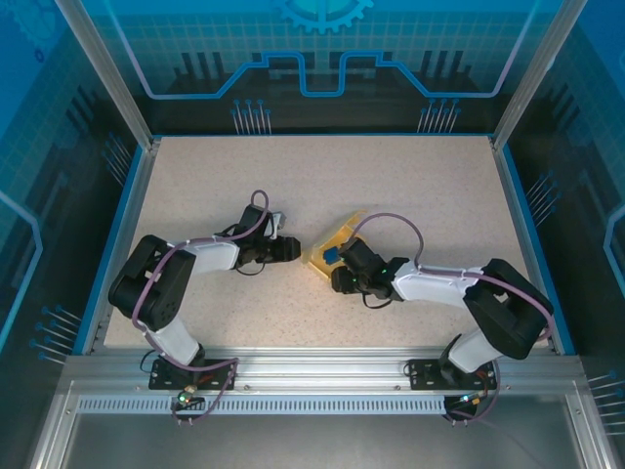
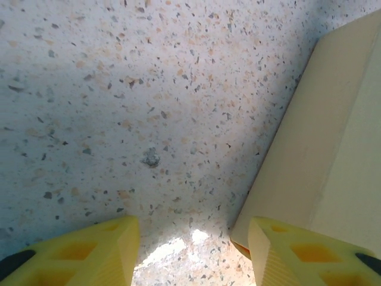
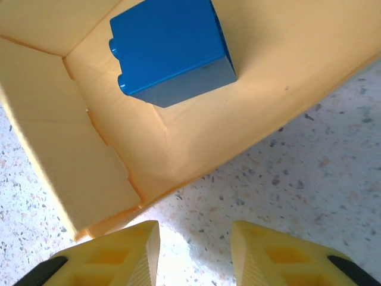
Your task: Fold the paper box
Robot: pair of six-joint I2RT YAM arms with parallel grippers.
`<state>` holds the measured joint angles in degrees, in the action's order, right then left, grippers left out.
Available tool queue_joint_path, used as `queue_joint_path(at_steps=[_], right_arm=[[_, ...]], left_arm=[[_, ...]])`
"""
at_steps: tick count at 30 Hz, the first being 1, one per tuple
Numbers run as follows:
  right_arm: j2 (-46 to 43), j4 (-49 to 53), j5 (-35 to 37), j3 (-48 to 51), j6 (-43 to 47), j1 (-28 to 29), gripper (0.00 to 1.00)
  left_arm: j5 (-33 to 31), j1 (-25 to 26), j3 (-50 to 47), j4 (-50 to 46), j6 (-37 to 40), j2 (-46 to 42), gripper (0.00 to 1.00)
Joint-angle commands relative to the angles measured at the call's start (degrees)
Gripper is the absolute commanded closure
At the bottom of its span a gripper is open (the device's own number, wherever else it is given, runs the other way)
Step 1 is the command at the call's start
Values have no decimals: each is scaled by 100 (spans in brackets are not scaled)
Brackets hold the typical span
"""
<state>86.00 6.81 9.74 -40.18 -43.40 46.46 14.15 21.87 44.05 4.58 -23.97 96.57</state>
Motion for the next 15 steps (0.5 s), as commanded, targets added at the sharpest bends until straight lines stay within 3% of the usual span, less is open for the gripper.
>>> queue_joint_path(at_steps=[1,6,9,15], right_arm=[[-414,417,272,20,209,-18,62],[-1054,887,431,134,630,-382,58],[-1513,1081,359,135,1038,-932,54],[-1649,884,-891,-33,1568,-2548,46]], left_arm=[[-416,11,195,-176,109,-238,44],[-838,-51,128,-199,147,-601,39],[-983,-60,-46,-168,163,-980,37],[-1020,-61,-524,-123,117,-1870,34]])
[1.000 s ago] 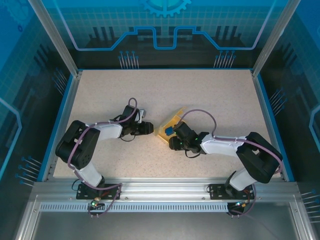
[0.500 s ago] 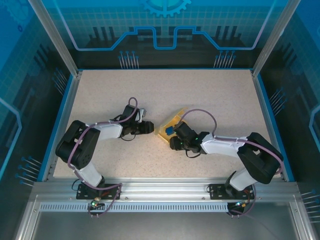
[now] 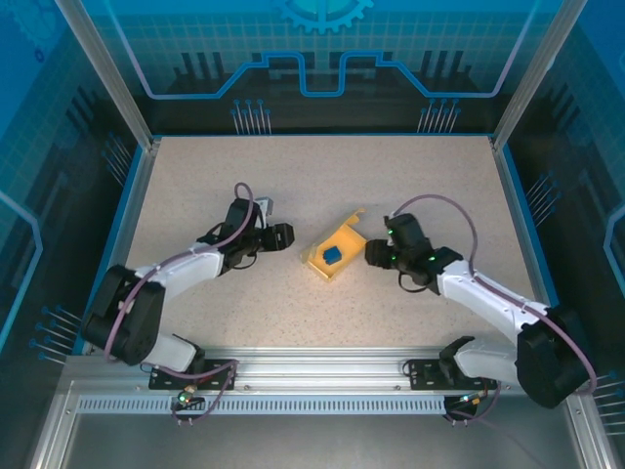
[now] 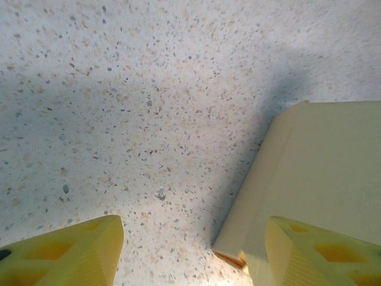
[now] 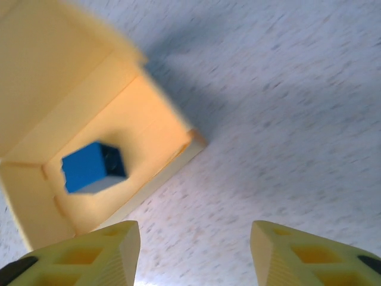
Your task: Fold the paper box
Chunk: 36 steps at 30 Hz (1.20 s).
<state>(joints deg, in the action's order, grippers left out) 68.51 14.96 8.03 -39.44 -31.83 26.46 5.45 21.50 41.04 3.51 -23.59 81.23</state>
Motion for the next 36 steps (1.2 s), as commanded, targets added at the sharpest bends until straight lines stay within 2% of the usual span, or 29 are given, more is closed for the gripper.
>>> queue_joint_path(at_steps=[1,7,12,17,22,36], right_arm=[[202,29,-876,-173,443,-682,46],[1437,-272,-1651,-817,516,-1305,51],[2390,-423,-2170,-1364,520,-1281,59],[2878,-399,-2340,-1618,648,-1170,66],[2934,-427,-2510,-1530,706,-1132,70],[2413,-667,-2943,-868,518,-805,74]], left_arm=[[-149,-21,-272,-24,82,-436,34],[-170,-19,-320,-217,116,-746,33],[-165,-15,-363,-398,155,-943,33],[-207,-14,-417,-535,208,-1178,33],[-176,-16,-373,-682,232,-1367,33],[12,56,-530,-1183,206,-2026,33]])
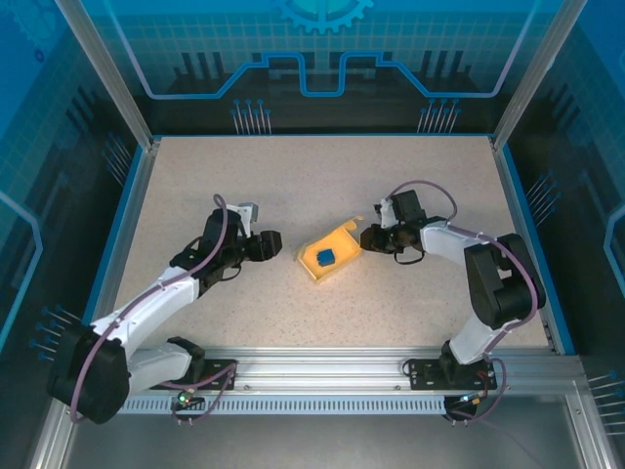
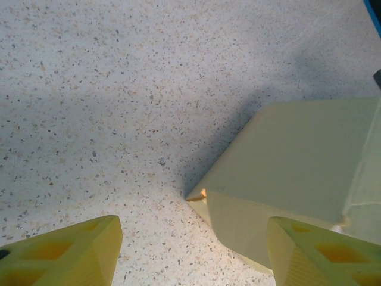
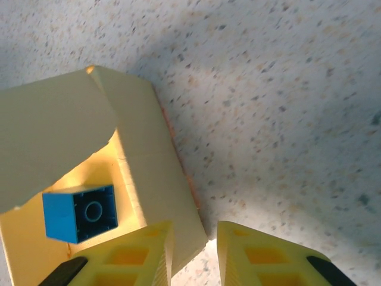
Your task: Fold the paper box
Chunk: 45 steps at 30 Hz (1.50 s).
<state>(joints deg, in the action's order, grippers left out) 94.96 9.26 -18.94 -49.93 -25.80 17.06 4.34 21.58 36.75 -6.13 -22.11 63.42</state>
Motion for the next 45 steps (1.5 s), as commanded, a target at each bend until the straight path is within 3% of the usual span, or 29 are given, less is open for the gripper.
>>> queue_joint_path(at_steps=[1,6,15,26,37,45], right_arm=[[-309,-146,-270,252,-135,171,74],[-865,-217,-165,564,-197,347,71],[-2017,60,1612,742,1064,764,52],[-2031,-805,1639,751,2214,1010,36],[-1362,-1119,1592,498,2500,1113,39],[-867,-1238,1503,186,2553,1124,51]], left_arm=[[113,55,-127,-267,66,-306,34],[-63,70,-303,-470,90,-615,33],[-243,156,-627,-511,177,-809,33],[-244,737,-1094,450,646,-565,33],[-299,1183,-1090,1277,1084,-60,33],[-861,1287,-547,1331,1119,713,38]])
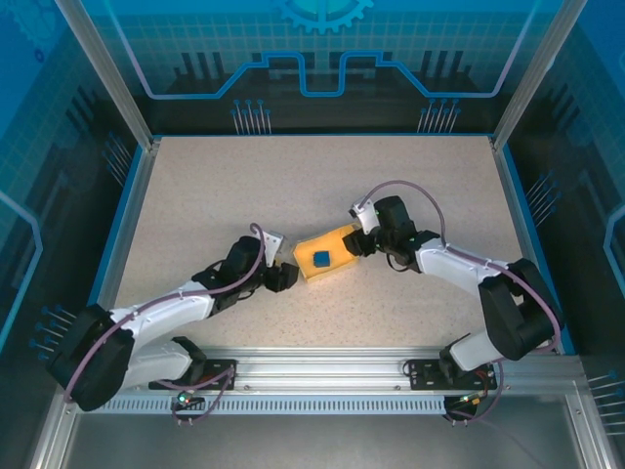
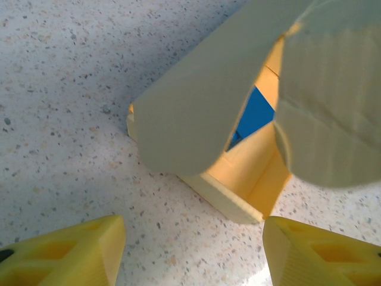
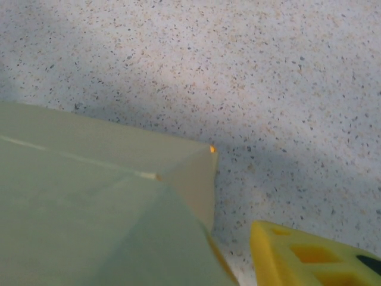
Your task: Fold the paper box
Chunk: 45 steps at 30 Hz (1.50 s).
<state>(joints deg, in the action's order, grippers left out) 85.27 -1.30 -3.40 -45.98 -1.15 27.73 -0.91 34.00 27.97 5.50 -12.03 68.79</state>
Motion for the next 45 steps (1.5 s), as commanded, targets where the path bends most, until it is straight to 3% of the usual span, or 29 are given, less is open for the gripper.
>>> queue_joint_path(at_steps=[1,11,20,37,45], right_arm=[[135,-176,-58,-242,97,58,53],[188,-99,-94,-299,102,58,73],[130,175,134,-405,-266,192,85],[217,1001,1641,-844,-2159,1014,93],[244,908,2007,-927,-2288,943,94]], left_arm=[[-412,55,409,146,113,294,40],[-621,95,831,197,60,827,59],[-746,111,1056,16,69,914,75],[-1602,315,1511,-289,-480,1347,88],[-1746,317,1782,-41,-404,1579,89]])
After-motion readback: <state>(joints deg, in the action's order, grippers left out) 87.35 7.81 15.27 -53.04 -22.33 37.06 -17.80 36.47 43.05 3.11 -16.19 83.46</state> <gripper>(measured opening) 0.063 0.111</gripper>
